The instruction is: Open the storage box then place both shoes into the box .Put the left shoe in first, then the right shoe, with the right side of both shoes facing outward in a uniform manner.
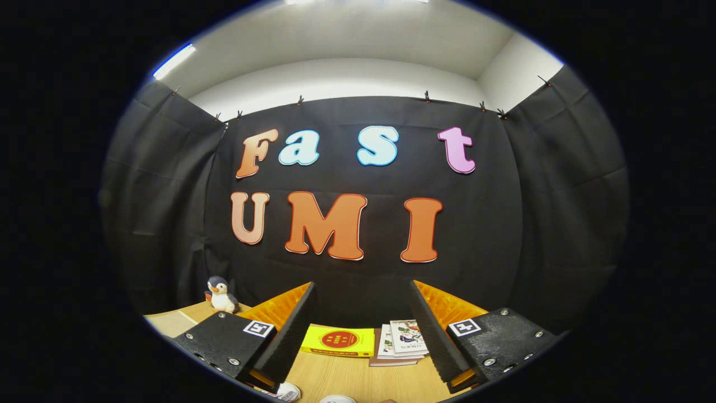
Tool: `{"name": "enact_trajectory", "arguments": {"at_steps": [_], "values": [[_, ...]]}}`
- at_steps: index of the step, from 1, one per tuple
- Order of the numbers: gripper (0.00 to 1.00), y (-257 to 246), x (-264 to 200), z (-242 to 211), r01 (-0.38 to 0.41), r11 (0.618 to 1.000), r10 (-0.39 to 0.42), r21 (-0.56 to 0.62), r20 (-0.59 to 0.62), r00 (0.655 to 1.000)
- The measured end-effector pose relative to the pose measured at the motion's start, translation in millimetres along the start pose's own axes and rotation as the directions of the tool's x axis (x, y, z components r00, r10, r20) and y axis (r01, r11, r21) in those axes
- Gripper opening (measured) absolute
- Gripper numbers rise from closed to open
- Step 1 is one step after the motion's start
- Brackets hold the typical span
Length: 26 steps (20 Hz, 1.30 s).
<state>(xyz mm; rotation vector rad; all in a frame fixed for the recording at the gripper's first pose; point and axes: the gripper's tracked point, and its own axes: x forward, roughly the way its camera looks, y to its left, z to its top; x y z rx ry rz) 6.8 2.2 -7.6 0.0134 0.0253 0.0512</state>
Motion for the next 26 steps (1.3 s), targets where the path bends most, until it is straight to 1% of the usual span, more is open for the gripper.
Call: {"name": "enact_trajectory", "arguments": {"at_steps": [6, 9, 12, 15, 16, 18, 20, 22, 25, 26], "values": [[0.98, 38, -2, -16, -0.075, 0.997, 0.074, -0.016, -0.058, 0.996], [0.97, 62, -2, -21, -0.122, 0.993, 0.122, 0.001, -0.084, 0.989], [0.98, 92, -2, -36, -0.19, 0.98, 0.196, 0.056, -0.14, 0.971], [0.98, 123, -3, -63, -0.255, 0.96, 0.275, 0.115, -0.221, 0.936], [0.98, 136, -6, -75, -0.279, 0.95, 0.308, 0.143, -0.255, 0.917], [0.98, 162, -12, -97, -0.328, 0.918, 0.388, 0.224, -0.329, 0.861], [0.98, 195, -21, -121, -0.365, 0.871, 0.48, 0.33, -0.405, 0.779], [0.96, 221, -30, -143, -0.38, 0.825, 0.554, 0.418, -0.463, 0.692], [0.96, 250, -45, -166, -0.4, 0.775, 0.625, 0.49, -0.498, 0.601], [0.96, 259, -52, -177, -0.405, 0.761, 0.644, 0.507, -0.514, 0.566]]}}
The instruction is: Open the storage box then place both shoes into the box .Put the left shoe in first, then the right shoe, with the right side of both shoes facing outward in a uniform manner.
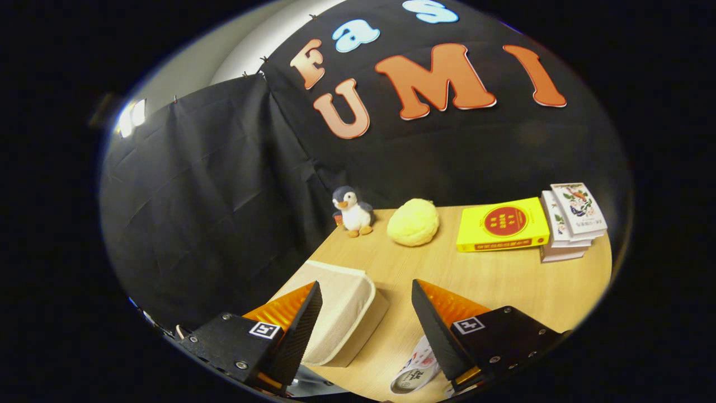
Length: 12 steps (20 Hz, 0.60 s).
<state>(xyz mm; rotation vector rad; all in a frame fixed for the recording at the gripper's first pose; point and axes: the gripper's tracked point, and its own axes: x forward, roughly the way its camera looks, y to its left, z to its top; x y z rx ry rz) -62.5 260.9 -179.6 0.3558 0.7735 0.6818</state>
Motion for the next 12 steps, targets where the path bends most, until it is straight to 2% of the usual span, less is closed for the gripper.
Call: {"name": "enact_trajectory", "arguments": {"at_steps": [3, 6, 8, 12], "values": [[0.97, 11, 27, -40, -0.057, 0.997, 0.064, 0.054, -0.13, 0.989], [0.96, 19, 52, -82, -0.095, 0.98, 0.137, 0.177, -0.245, 0.96], [0.96, 27, 70, -98, -0.111, 0.961, 0.18, 0.253, -0.269, 0.946], [0.96, 33, 94, -122, -0.122, 0.938, 0.229, 0.325, -0.316, 0.921]]}}
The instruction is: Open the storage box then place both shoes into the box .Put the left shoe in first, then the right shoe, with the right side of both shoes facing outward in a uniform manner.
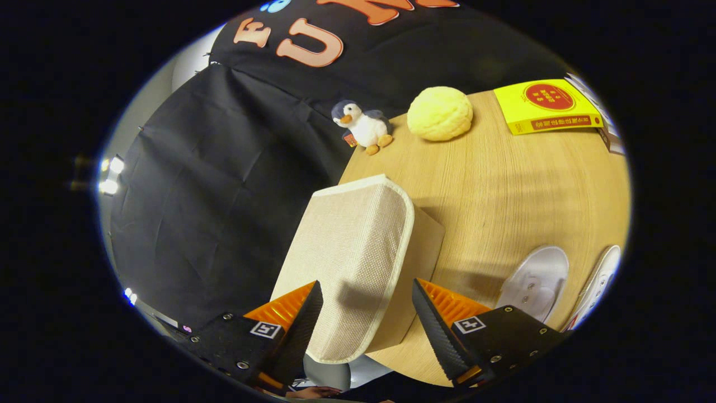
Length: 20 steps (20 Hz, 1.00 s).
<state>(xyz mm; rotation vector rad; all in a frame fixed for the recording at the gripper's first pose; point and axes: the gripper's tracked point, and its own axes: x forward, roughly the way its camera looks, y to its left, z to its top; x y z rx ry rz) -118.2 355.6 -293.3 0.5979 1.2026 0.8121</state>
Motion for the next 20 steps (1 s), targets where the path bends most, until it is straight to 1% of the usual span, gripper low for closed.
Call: {"name": "enact_trajectory", "arguments": {"at_steps": [2, 4, 5, 6, 8, 10, 11, 12, 13, 14, 15, 16, 17, 18, 19, 20], "values": [[0.96, -3, 10, -8, -0.022, 0.999, 0.023, 0.043, -0.028, 0.999], [0.96, 5, 18, -11, -0.074, 0.987, 0.082, 0.139, -0.05, 0.995], [0.96, 10, 19, -9, -0.099, 0.979, 0.108, 0.177, -0.038, 0.993], [0.96, 17, 17, -8, -0.123, 0.974, 0.131, 0.19, -0.028, 0.991], [0.93, 20, 8, -6, -0.142, 0.975, 0.148, 0.171, -0.021, 0.989], [0.84, 31, -10, -4, -0.167, 0.972, 0.172, 0.164, -0.016, 0.985], [0.74, 37, -18, 0, -0.185, 0.969, 0.189, 0.165, -0.011, 0.982], [0.69, 44, -23, 3, -0.206, 0.966, 0.208, 0.159, 0.002, 0.978], [0.62, 53, -29, 11, -0.219, 0.964, 0.218, 0.148, 0.022, 0.976], [0.59, 62, -35, 19, -0.225, 0.965, 0.221, 0.135, 0.047, 0.974], [0.51, 72, -40, 27, -0.231, 0.966, 0.224, 0.117, 0.071, 0.972], [0.47, 84, -46, 35, -0.235, 0.967, 0.227, 0.095, 0.095, 0.969], [0.37, 94, -52, 43, -0.223, 0.972, 0.214, 0.076, 0.113, 0.97], [0.32, 103, -55, 49, -0.211, 0.975, 0.201, 0.064, 0.137, 0.97], [0.24, 117, -57, 56, -0.209, 0.977, 0.2, 0.048, 0.157, 0.967], [0.22, 128, -54, 61, -0.207, 0.978, 0.199, 0.033, 0.166, 0.966]]}}
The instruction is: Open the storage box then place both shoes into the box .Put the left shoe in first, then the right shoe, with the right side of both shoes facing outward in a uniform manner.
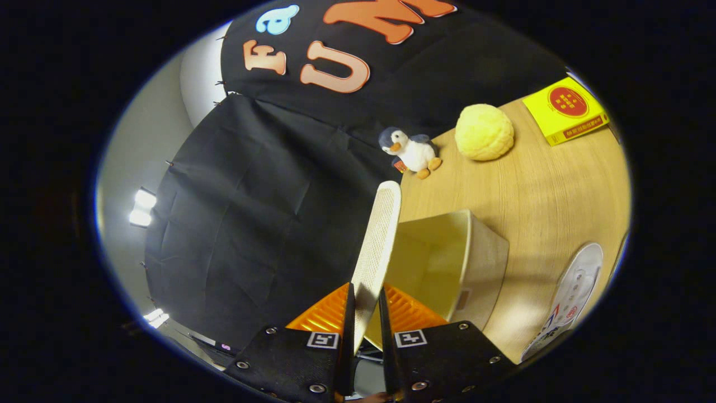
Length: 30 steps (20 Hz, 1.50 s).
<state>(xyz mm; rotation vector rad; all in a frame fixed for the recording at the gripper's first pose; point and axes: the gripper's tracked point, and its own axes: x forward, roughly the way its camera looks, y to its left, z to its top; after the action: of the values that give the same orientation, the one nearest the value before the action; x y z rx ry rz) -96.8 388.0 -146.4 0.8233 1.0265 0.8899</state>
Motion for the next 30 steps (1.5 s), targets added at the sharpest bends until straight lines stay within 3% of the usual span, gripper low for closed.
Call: {"name": "enact_trajectory", "arguments": {"at_steps": [7, 11, 18, 20, 21, 23, 26, 30], "values": [[0.14, 83, 59, 1, -0.068, 0.997, 0.069, 0.027, -0.029, 0.997], [0.14, 125, 108, -12, -0.091, 0.995, 0.09, -0.034, -0.041, 0.995], [0.14, 157, 186, -43, -0.011, 0.998, 0.006, -0.056, -0.076, 0.997], [0.32, 159, 185, -50, 0.0, 0.997, -0.006, -0.071, -0.086, 0.996], [0.52, 157, 181, -48, 0.011, 0.995, -0.018, -0.101, -0.072, 0.997], [0.73, 145, 165, -43, 0.046, 0.984, -0.053, -0.17, -0.037, 0.998], [0.82, 106, 121, -36, 0.144, 0.957, -0.139, -0.251, 0.038, 0.99], [0.86, 14, 61, -29, 0.344, 0.878, -0.323, -0.333, 0.118, 0.939]]}}
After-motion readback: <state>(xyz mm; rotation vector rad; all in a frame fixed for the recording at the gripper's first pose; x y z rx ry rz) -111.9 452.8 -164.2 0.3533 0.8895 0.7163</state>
